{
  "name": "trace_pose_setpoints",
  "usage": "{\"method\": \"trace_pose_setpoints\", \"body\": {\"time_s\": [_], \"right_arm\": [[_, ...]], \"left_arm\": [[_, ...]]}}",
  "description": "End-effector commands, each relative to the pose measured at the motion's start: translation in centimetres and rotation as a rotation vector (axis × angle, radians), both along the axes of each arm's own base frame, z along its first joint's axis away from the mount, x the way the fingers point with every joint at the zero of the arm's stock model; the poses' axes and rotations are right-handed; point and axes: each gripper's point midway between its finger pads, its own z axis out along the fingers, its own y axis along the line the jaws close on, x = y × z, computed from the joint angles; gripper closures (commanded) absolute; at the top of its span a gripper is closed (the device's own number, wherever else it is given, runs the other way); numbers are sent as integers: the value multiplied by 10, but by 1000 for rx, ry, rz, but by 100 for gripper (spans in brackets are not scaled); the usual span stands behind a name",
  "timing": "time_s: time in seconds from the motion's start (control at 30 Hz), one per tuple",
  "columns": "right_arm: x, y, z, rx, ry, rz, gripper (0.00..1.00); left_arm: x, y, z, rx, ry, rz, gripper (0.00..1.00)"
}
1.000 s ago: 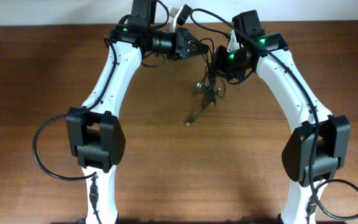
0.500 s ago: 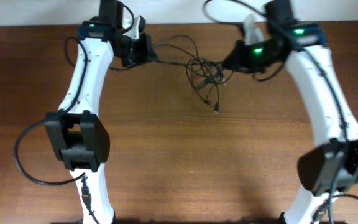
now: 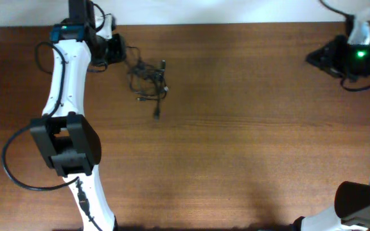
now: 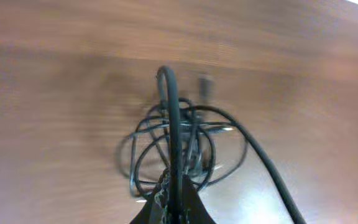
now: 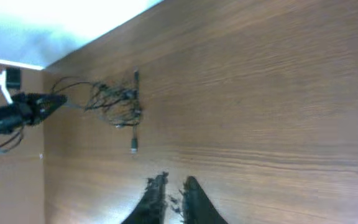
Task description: Untangle cables
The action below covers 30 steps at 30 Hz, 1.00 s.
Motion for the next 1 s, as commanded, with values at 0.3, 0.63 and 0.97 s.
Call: {"method": "trace_pose_setpoints", "body": {"time_s": [0.3, 0.63, 0.97], "right_arm": [[16, 151, -45, -4, 64, 290, 50], [33, 227, -91, 66, 205, 205, 50], [46, 242, -124, 69, 246, 201, 51]], "left_arm": [[-40, -118, 103, -701, -147, -478, 100], [-46, -144, 96, -655, -128, -510, 100], [-43, -145, 89, -615, -125, -495, 100]]}}
